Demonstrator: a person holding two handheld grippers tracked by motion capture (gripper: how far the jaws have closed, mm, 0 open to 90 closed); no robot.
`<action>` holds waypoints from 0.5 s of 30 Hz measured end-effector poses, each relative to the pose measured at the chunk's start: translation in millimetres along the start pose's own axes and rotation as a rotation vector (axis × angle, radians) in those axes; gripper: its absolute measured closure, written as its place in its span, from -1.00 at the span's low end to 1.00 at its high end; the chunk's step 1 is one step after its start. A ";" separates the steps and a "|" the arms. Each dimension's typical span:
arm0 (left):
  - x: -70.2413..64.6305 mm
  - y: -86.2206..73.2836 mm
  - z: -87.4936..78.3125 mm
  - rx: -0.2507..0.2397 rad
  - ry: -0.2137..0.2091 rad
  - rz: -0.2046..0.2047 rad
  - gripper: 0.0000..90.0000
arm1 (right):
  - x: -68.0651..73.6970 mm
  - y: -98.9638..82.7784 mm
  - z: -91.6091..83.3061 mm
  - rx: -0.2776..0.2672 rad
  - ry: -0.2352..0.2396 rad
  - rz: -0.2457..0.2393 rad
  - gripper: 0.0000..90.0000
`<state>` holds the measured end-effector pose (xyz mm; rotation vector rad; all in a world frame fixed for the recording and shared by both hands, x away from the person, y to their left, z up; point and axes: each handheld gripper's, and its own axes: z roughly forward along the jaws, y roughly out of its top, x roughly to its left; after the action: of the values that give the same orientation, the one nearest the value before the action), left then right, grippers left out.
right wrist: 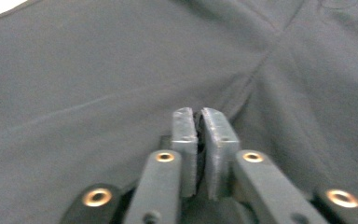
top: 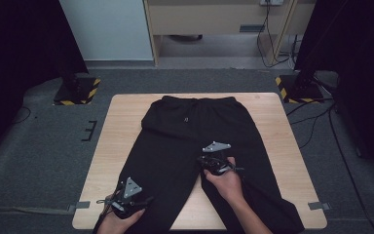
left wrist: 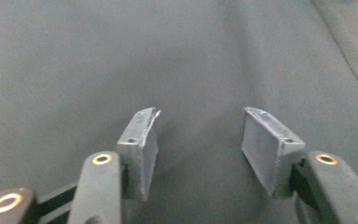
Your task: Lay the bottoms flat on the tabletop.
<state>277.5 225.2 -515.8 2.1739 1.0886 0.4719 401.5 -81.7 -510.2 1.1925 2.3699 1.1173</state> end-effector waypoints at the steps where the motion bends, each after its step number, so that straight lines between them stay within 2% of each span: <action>1: 2.0 1.5 -1.5 -0.018 0.015 0.003 -0.06 | -2.4 -0.9 -1.7 -0.003 0.010 0.012 0.93; 4: 18.5 5.9 -5.2 -0.076 0.069 -0.021 -0.14 | -11.8 -5.4 -8.4 -0.017 0.018 0.026 0.93; 6: 33.3 5.4 -0.2 -0.065 0.092 -0.039 -0.15 | -17.3 -10.3 -10.5 -0.014 0.012 0.029 0.93; 8: 41.0 3.5 5.3 -0.044 0.095 -0.047 -0.17 | -22.8 -15.8 -10.8 -0.011 0.009 0.030 0.93; 10: 43.7 -1.1 11.4 -0.017 0.095 -0.041 -0.18 | -26.5 -18.7 -10.5 -0.020 0.018 0.057 0.93; 15: 44.7 -10.0 8.4 -0.021 0.063 -0.077 -0.14 | -24.0 -16.4 -7.6 -0.048 0.045 0.067 0.92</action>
<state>302.9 262.4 -527.6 2.1029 1.1923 0.5176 403.2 -110.2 -519.7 1.2512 2.3382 1.2271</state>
